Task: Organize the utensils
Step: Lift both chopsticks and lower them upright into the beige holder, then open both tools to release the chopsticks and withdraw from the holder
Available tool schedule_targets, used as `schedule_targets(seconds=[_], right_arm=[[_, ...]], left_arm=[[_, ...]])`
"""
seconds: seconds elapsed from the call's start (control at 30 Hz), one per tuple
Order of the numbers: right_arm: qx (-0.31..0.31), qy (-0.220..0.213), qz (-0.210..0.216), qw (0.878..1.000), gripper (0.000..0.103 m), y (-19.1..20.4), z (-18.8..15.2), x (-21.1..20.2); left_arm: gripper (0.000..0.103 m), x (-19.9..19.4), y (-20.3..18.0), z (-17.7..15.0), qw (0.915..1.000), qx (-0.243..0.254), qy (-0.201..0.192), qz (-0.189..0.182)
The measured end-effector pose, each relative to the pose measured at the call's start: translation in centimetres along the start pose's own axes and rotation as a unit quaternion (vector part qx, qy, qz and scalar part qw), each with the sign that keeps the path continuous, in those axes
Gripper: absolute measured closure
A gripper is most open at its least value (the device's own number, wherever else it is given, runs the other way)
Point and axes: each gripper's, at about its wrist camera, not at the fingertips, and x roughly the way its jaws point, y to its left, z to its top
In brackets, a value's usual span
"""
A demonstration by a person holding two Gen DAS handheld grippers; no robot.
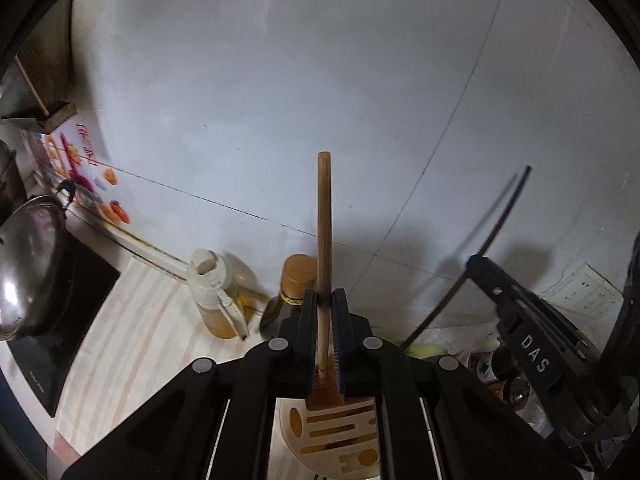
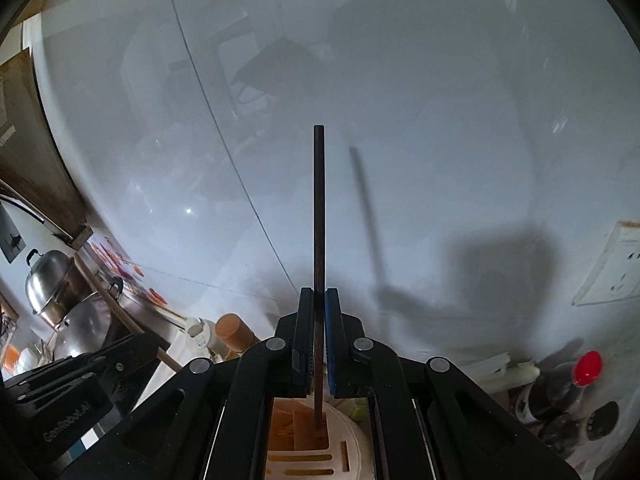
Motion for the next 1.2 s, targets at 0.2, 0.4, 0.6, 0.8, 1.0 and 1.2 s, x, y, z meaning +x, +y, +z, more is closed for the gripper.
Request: schedule_targets(seconds=[0.2,0.4,0.6,0.8,1.0,1.2], right_arm=[[-0.016,0.043,0.027,0.999,0.097,0.5,-0.6,0.7],[-0.024,0.051,0.018,0.998,0.067,0.1,-1.4,-1.2],[-0.011,0.04,-0.011,0.999,0.027,-2.2,-3.0,-5.8],[0.004,0.026,-0.042,0.999,0.004,-4.6,-6.3,-10.9],[0.019,0.036,-0.06,0.997,0.004,-6.8,-10.5,-14.2],[0.039,0.107,-0.076,0.991,0.004,-9.0,-16.6,-14.0]], left_arm=[[0.072,-1.2,-0.6,-0.1,0.9988,0.017,-0.011,0.045],[0.025,-3.8,-0.3,-1.0,0.9948,0.031,-0.047,0.084],[0.0,-5.8,0.9,-3.7,0.9923,0.022,-0.057,0.108],[0.0,-6.7,1.5,-8.0,0.9926,0.017,-0.041,0.113],[0.0,-6.5,1.4,-13.4,0.9932,0.017,0.0,0.115],[0.0,-4.2,0.8,-19.2,0.99,0.032,0.056,0.125]])
